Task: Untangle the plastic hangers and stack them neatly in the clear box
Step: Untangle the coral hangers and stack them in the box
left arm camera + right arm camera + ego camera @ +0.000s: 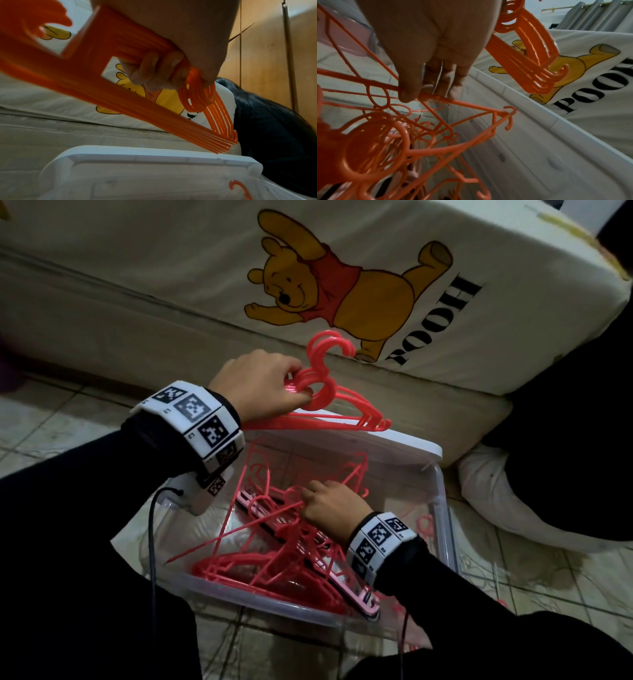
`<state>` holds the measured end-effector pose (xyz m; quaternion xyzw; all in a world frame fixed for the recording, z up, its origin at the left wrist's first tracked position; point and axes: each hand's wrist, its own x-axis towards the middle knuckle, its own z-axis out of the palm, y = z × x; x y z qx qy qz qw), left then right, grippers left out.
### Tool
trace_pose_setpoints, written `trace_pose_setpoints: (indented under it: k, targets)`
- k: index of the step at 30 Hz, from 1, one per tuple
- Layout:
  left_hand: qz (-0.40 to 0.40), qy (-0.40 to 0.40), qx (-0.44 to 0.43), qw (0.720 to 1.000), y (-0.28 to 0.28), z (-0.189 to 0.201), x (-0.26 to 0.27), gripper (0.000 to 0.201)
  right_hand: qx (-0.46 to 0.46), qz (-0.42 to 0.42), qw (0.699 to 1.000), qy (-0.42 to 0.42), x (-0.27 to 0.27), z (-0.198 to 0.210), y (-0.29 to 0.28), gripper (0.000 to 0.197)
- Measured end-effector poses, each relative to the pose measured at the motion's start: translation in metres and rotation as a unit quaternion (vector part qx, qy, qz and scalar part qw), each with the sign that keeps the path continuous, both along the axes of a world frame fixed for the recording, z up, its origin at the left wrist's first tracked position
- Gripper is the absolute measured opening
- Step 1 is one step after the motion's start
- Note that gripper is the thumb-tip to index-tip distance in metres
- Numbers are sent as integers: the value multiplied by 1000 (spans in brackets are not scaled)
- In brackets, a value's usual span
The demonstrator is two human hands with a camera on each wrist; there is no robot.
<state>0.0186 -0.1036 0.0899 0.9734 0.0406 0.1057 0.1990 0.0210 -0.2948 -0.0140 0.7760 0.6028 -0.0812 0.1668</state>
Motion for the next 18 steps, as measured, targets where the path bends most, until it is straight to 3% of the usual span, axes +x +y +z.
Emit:
trace_pose_setpoints:
  k: [4, 10, 15, 18]
  targets:
    - [13, 5, -4, 1000, 2, 1, -1, 34, 43, -33, 999, 5, 8, 25, -7, 24]
    - [16, 0, -3, 1000, 2, 3, -2, 22, 140, -137, 979, 52, 21, 51, -27, 12]
    - [16, -4, -9, 1000, 3, 5, -1, 23, 268, -238, 926, 120, 41, 66, -32, 14]
    - [28, -13, -21, 999, 6, 6, -1, 26, 369, -289, 869, 157, 52, 74, -39, 10]
